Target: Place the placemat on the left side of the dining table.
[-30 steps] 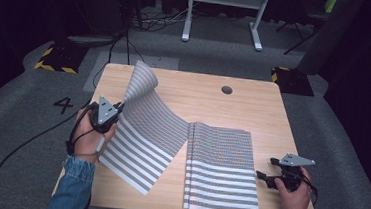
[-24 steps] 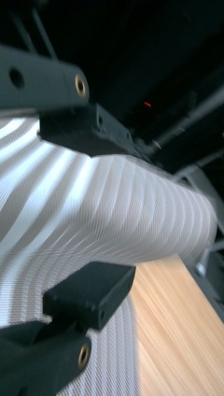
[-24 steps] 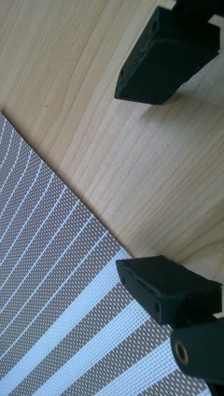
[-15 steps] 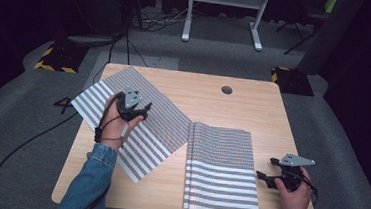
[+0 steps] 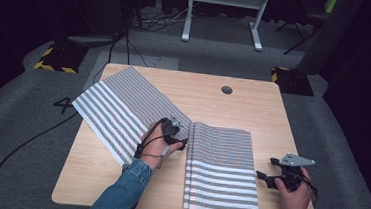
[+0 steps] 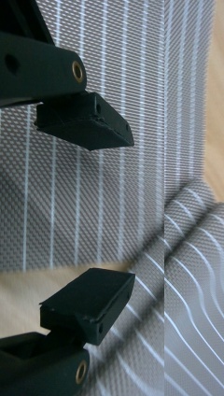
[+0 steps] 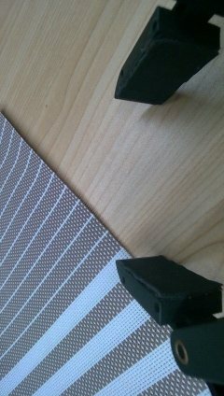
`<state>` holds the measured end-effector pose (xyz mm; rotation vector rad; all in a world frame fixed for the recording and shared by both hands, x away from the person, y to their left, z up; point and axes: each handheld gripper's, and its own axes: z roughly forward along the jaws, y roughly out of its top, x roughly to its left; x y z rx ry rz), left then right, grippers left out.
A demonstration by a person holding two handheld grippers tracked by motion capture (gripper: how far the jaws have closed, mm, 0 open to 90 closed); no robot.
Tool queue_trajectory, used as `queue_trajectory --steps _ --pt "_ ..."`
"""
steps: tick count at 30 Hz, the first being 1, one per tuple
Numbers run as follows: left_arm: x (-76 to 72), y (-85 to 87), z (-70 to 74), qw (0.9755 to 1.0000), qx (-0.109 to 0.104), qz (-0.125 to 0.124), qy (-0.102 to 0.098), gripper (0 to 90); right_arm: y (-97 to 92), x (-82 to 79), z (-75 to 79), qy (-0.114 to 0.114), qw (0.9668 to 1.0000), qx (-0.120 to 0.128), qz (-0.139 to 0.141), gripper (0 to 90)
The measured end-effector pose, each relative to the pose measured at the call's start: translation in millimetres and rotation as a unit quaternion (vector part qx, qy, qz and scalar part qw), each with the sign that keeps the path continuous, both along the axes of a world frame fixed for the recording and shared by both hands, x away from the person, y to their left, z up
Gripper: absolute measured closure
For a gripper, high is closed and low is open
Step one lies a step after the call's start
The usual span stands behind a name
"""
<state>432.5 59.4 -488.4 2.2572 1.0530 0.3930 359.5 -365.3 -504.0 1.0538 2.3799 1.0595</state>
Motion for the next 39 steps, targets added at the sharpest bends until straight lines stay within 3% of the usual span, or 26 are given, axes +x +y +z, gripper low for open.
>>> queue_trajectory --steps 2,4,5,8,9,10,11,15,18,20,22,24,26,31,33,39 --pt "1.2 2.1 -3.7 0.9998 -0.016 0.006 0.01 32.6 0.0 0.0 0.0 0.0 1.0 0.0 0.0 15.5" --pt "1.5 5.2 -4.9 0.9998 -0.019 -0.003 0.001 34.8 0.0 0.0 0.0 0.0 1.0 0.0 0.0 15.5" --pt "1.2 6.1 -5.3 0.9996 -0.025 -0.008 0.01 35.7 0.0 0.1 0.0 0.0 1.0 0.0 0.0 15.5" --pt "2.9 6.8 -5.0 0.9996 -0.024 -0.012 0.009 38.5 0.0 0.0 0.0 0.0 1.0 0.0 0.0 15.5" --pt "3.8 7.7 -4.1 0.9998 -0.015 -0.009 -0.001 40.6 0.0 0.0 0.0 0.0 1.0 0.0 0.0 15.5" --pt "4.7 9.9 -3.9 0.9995 -0.017 -0.025 -0.006 46.9 0.0 0.0 -0.1 0.0 1.0 0.0 0.0 15.5" --pt "4.9 11.5 -5.5 0.9994 -0.025 -0.021 -0.011 57.0 0.0 0.0 -0.1 0.0 1.0 0.0 0.0 15.5" --pt "7.4 20.3 -8.3 0.9986 -0.042 -0.021 -0.021 72.2 0.0 0.0 -0.1 0.0 1.0 0.0 0.0 15.5" --pt "8.6 27.2 -7.1 0.999 -0.035 -0.019 -0.02 84.6 0.0 0.0 0.0 0.0 1.0 0.0 0.0 15.5" --pt "8.0 32.3 -4.6 0.9992 -0.027 -0.023 -0.019 86.0 0.0 0.0 0.0 0.0 1.0 0.0 0.0 15.5" --pt "6.2 40.0 -0.1 0.999 -0.034 -0.028 -0.01 86.9 0.0 0.1 0.0 0.0 1.0 0.0 0.0 15.5" --pt "5.2 48.4 5.5 0.9986 -0.041 -0.023 -0.024 87.3 0.0 0.0 0.0 0.0 1.0 0.0 0.0 15.5" --pt "2.2 55.9 14.0 0.997 -0.065 -0.022 -0.036 87.5 0.0 0.0 0.0 0.0 1.0 0.0 0.0 15.5" --pt "-14.5 60.2 40.0 0.9925 -0.078 -0.059 -0.073 87.5 0.0 0.1 0.0 0.0 1.0 0.0 0.0 15.5" --pt "-24.0 60.1 49.7 0.9897 -0.076 -0.08 -0.091 87.4 -0.1 0.0 0.1 0.001 1.0 -0.001 0.0 15.5" --pt "-60.5 60.3 73.7 0.9801 -0.1 -0.131 -0.11 87.3 -0.4 0.1 0.4 0.001 1.0 -0.002 0.001 15.5"
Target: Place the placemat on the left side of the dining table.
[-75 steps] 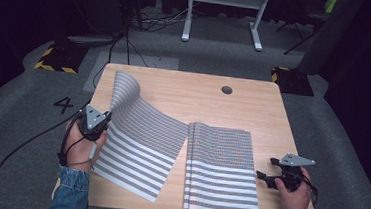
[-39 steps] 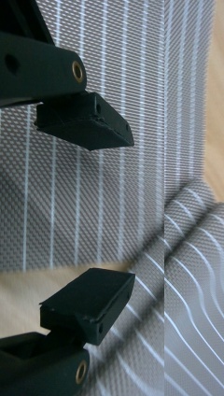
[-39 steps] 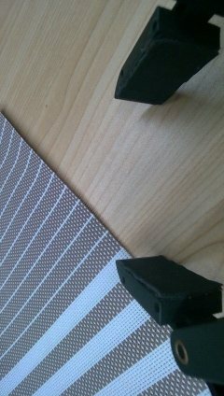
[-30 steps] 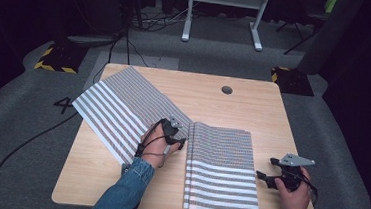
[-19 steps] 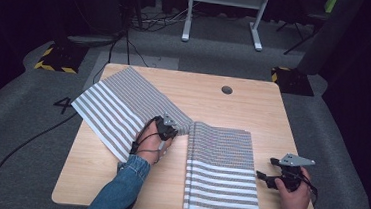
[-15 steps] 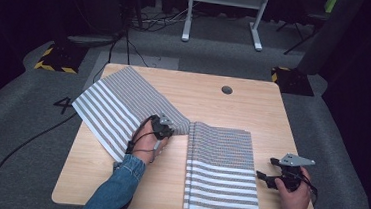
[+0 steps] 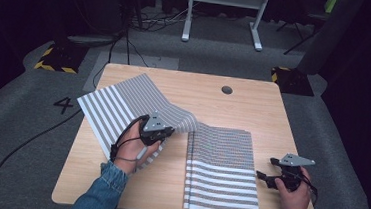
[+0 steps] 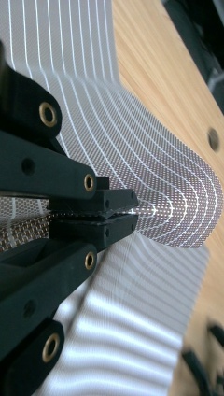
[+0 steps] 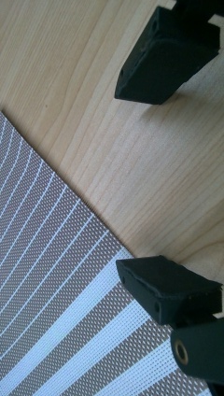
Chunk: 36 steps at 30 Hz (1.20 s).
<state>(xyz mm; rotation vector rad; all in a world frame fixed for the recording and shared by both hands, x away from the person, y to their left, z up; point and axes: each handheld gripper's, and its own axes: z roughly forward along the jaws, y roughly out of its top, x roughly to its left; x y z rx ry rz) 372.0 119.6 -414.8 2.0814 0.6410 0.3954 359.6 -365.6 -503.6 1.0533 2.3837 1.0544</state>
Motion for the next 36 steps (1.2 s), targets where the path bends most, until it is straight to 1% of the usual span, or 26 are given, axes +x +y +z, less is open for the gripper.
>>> queue_trajectory --steps 4,5,8,10,11,12,13,14,15,16,17,18,20,21,22,23,25,26,27,28,29,30,32,33,35,36 --pt "-23.8 2.6 6.4 0.9994 -0.002 -0.033 -0.013 86.9 0.0 0.0 0.0 0.0 1.0 0.0 0.0 15.5" --pt "-29.6 3.7 7.3 0.9991 0.004 -0.038 -0.019 86.8 0.0 0.0 0.0 0.0 1.0 0.0 0.0 15.5" --pt "-49.2 6.9 7.8 0.9974 0.015 -0.065 -0.025 86.7 0.0 0.0 0.0 0.0 1.0 0.0 0.0 15.5" --pt "-59.0 9.7 6.5 0.9965 0.014 -0.081 -0.017 86.7 -0.2 0.0 0.1 0.0 1.0 -0.001 0.001 15.5" --pt "-64.0 11.5 5.2 0.9959 0.011 -0.089 -0.011 86.6 0.0 0.0 0.0 0.0 1.0 0.0 0.0 15.5" --pt "-69.6 13.0 3.8 0.9949 0.017 -0.1 0.002 86.5 0.0 0.0 0.0 0.0 1.0 0.0 0.0 15.5" --pt "-72.5 14.1 3.8 0.9937 0.03 -0.108 0.006 86.1 0.0 0.0 0.0 0.0 1.0 0.0 0.0 15.5" --pt "-76.8 15.7 4.0 0.9922 0.043 -0.116 0.018 85.4 0.0 0.0 0.0 0.0 1.0 0.0 0.0 15.5" --pt "-80.7 17.6 3.5 0.988 0.046 -0.137 0.054 81.6 0.0 0.0 0.0 0.0 1.0 0.0 0.0 15.5" --pt "-83.2 17.9 2.4 0.9839 0.044 -0.148 0.089 72.3 0.0 0.0 0.1 0.0 1.0 0.001 0.0 15.5" --pt "-87.7 17.5 0.7 0.9803 0.044 -0.153 0.117 60.2 -0.1 0.0 0.0 0.0 1.0 0.0 0.0 15.5" --pt "-89.1 19.3 1.2 0.9789 0.055 -0.161 0.113 52.2 -0.1 0.1 0.1 0.001 1.0 0.001 0.0 15.5" --pt "-88.3 23.7 1.3 0.9809 0.009 -0.139 0.136 39.7 0.0 0.3 0.0 0.001 1.0 0.002 -0.001 15.5" --pt "-85.9 27.3 1.6 0.982 -0.009 -0.122 0.144 36.6 -0.1 0.6 0.1 0.001 1.0 0.002 0.001 15.5" --pt "-82.4 31.8 1.8 0.9852 -0.018 -0.098 0.14 35.7 -0.1 0.8 0.1 0.0 1.0 0.002 0.0 15.5" --pt "-79.0 36.3 1.6 0.9889 -0.016 -0.064 0.133 34.1 0.0 1.1 0.2 0.001 1.0 0.001 0.001 15.5" --pt "-72.1 46.3 0.8 0.9938 -0.013 0.006 0.11 31.1 0.4 1.2 0.1 0.0 1.0 0.002 -0.001 15.4" --pt "-67.4 53.4 -0.1 0.9943 -0.016 0.048 0.094 31.1 0.4 1.2 0.1 0.0 1.0 0.002 -0.001 15.5" --pt "-63.6 59.4 -1.5 0.993 -0.019 0.079 0.086 30.7 0.4 1.3 0.1 0.001 1.0 0.002 -0.001 15.4" --pt "-59.8 65.0 -4.0 0.9902 -0.021 0.109 0.085 30.8 0.4 1.3 0.1 0.001 1.0 0.002 0.0 15.5" --pt "-56.3 70.4 -7.0 0.9859 -0.016 0.137 0.094 31.7 0.4 1.4 0.1 0.001 1.0 0.002 0.0 15.5" --pt "-53.8 74.0 -10.2 0.9821 -0.011 0.157 0.104 31.5 0.5 1.5 0.1 0.001 1.0 0.002 0.0 15.5" --pt "-47.7 82.3 -20.9 0.9703 0.005 0.199 0.138 31.1 0.5 1.5 0.1 0.001 1.0 0.002 0.0 15.4" --pt "-44.4 86.8 -28.0 0.9634 0.022 0.218 0.154 31.2 0.5 1.4 0.2 0.001 1.0 0.003 0.0 15.4" --pt "-38.8 93.2 -39.9 0.9542 0.037 0.239 0.177 31.1 0.5 1.4 0.1 0.0 1.0 0.002 0.0 15.4" --pt "-36.9 94.9 -44.0 0.9509 0.046 0.247 0.181 30.8 0.5 1.5 0.1 0.0 1.0 0.002 0.0 15.4"
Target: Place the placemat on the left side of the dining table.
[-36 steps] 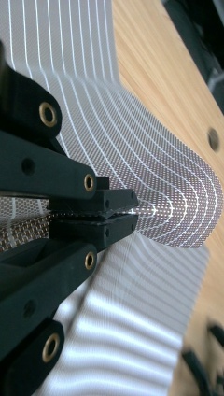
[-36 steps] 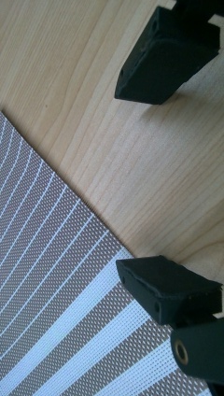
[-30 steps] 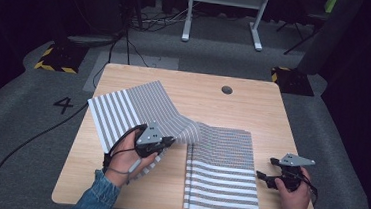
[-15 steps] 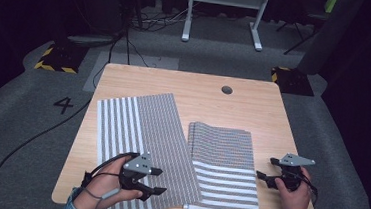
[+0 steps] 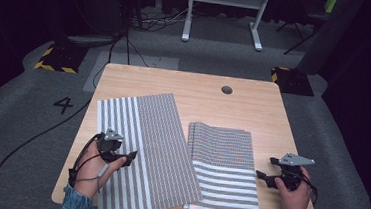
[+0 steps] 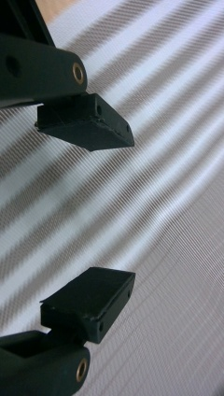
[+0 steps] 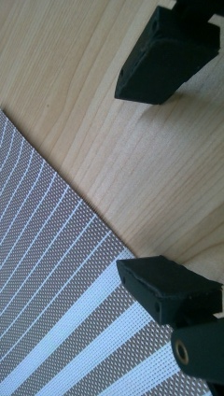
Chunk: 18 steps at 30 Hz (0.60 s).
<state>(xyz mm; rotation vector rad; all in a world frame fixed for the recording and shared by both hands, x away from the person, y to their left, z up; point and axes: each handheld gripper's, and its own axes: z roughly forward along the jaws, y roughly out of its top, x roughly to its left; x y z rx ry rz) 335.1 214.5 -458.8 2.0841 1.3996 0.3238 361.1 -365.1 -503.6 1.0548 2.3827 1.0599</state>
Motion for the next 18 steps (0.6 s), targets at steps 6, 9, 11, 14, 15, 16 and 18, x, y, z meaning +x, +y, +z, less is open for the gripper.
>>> queue_trajectory --steps 6,9,11,14,15,16,18 --pt "9.4 6.9 -18.7 0.9982 0.034 0.042 0.024 29.6 0.0 0.0 0.0 0.0 1.0 0.0 0.0 15.4" --pt "10.5 7.6 -23.8 0.9971 0.044 0.055 0.029 29.0 0.0 0.0 0.0 0.0 1.0 0.0 0.0 15.4" --pt "11.0 7.2 -23.1 0.9969 0.053 0.048 0.033 30.0 0.0 0.0 0.0 0.0 1.0 0.0 0.0 15.4" --pt "13.6 3.3 -21.8 0.9955 0.062 0.06 0.039 33.3 0.1 -0.1 0.0 0.0 1.0 -0.001 0.0 15.4" --pt "14.6 2.9 -21.3 0.9955 0.061 0.057 0.044 33.5 0.1 -0.1 0.0 0.0 1.0 -0.001 0.0 15.4" --pt "15.3 2.4 -21.1 0.9953 0.063 0.059 0.045 33.6 0.3 -0.1 -0.1 0.0 1.0 -0.001 0.0 15.4" --pt "16.9 1.7 -20.3 0.9952 0.064 0.056 0.049 34.6 0.4 -0.1 -0.2 -0.001 1.0 -0.001 -0.001 15.4"
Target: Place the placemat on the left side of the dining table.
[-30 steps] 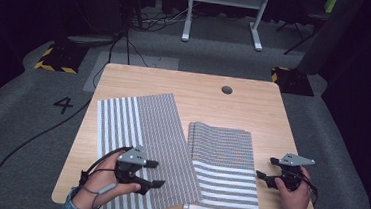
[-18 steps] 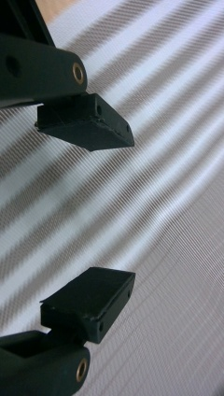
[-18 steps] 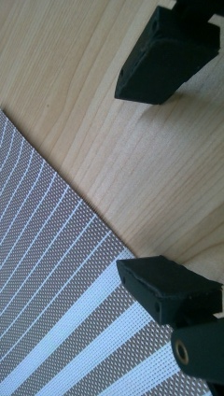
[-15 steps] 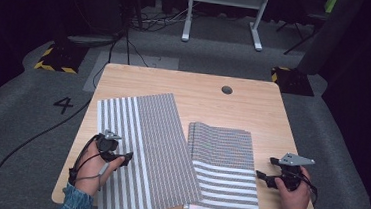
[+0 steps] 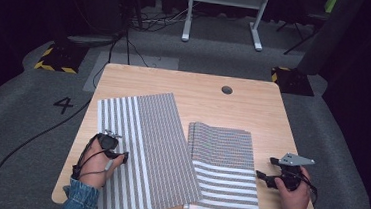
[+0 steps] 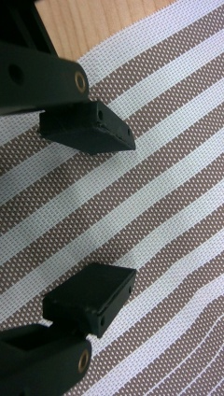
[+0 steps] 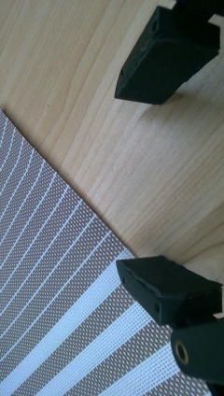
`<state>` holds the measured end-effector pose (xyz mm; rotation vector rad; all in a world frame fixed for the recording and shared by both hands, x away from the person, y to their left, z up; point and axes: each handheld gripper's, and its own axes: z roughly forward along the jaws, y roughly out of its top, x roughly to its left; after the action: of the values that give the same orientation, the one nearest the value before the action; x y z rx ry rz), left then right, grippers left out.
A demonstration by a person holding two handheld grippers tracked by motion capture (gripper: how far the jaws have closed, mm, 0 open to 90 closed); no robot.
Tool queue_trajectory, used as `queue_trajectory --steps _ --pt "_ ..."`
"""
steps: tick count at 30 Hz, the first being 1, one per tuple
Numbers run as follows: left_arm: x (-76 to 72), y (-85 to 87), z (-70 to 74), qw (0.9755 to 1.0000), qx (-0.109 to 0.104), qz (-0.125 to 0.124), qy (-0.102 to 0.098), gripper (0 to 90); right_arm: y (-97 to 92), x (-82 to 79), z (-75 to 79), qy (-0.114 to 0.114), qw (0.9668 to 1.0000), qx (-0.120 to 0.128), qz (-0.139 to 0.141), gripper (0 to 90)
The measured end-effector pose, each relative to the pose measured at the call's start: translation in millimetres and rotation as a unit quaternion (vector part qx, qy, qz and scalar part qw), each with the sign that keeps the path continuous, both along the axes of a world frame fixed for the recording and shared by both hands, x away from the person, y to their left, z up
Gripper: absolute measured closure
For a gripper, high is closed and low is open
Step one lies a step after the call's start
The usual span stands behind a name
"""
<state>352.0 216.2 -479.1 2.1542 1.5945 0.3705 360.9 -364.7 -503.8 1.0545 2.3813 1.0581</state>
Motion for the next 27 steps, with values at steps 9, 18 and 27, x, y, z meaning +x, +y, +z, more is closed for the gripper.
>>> queue_trajectory --steps 9,18,27 --pt "2.7 -6.1 0.8 0.9997 0.007 -0.014 -0.02 54.3 0.1 0.0 0.0 0.0 1.0 0.0 0.0 15.4" --pt "19.4 6.2 9.9 0.9977 0.007 -0.051 -0.044 85.3 0.1 0.0 0.1 0.0 1.0 0.0 -0.001 15.4" --pt "59.2 32.3 32.1 0.9959 0.047 -0.046 -0.062 85.4 0.0 0.1 0.1 0.0 1.0 0.0 -0.001 15.4"
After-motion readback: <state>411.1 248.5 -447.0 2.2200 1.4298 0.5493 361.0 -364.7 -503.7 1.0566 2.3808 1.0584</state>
